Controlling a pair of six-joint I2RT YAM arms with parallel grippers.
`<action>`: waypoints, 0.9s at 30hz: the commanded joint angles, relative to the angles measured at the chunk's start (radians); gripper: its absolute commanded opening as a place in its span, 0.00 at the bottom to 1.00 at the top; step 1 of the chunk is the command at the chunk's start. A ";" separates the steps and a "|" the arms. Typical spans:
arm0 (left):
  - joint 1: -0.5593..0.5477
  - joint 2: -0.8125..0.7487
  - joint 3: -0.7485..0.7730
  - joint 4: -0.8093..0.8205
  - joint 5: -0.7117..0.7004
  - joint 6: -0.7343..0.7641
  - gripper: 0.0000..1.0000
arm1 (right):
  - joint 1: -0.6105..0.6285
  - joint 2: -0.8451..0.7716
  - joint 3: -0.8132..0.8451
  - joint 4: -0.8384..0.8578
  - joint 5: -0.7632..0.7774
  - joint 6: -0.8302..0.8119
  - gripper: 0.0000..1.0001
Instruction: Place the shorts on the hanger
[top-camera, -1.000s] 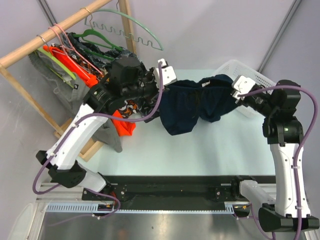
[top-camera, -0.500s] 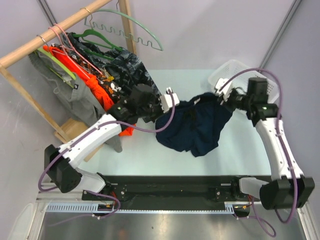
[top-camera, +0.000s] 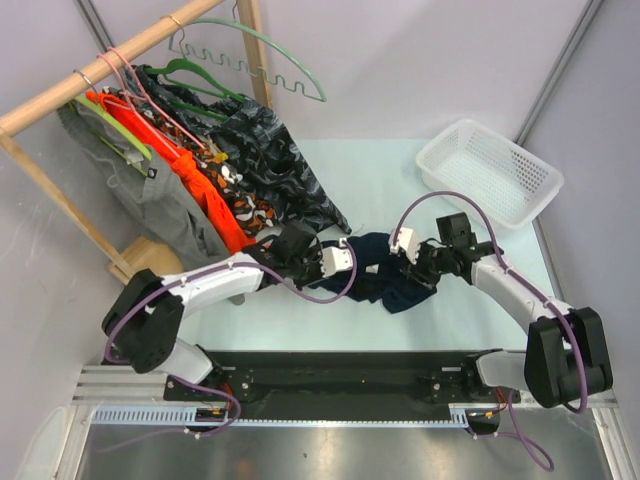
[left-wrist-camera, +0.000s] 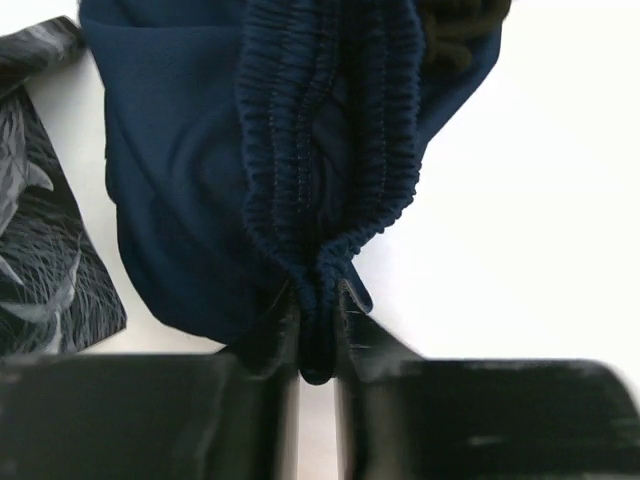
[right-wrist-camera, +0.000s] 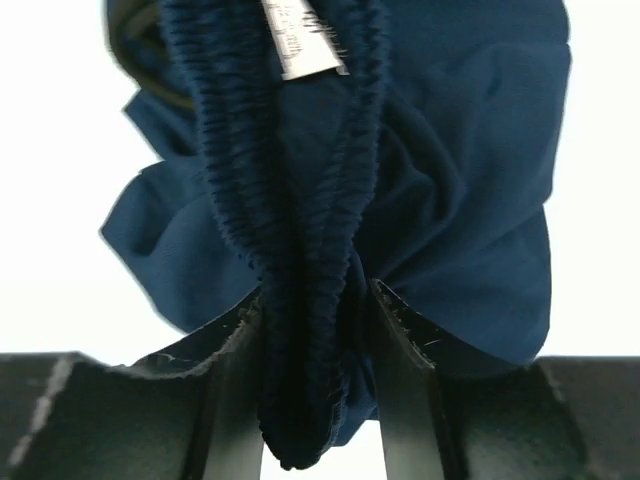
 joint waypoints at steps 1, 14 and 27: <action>-0.001 0.032 0.056 -0.040 0.006 0.019 0.35 | 0.000 0.015 0.015 0.100 0.037 0.033 0.47; 0.054 -0.116 0.384 -0.507 0.234 0.117 1.00 | -0.002 -0.200 0.087 -0.139 0.023 0.055 1.00; 0.048 -0.006 1.004 -0.288 -0.183 0.230 1.00 | -0.014 -0.323 0.205 -0.165 0.014 0.255 1.00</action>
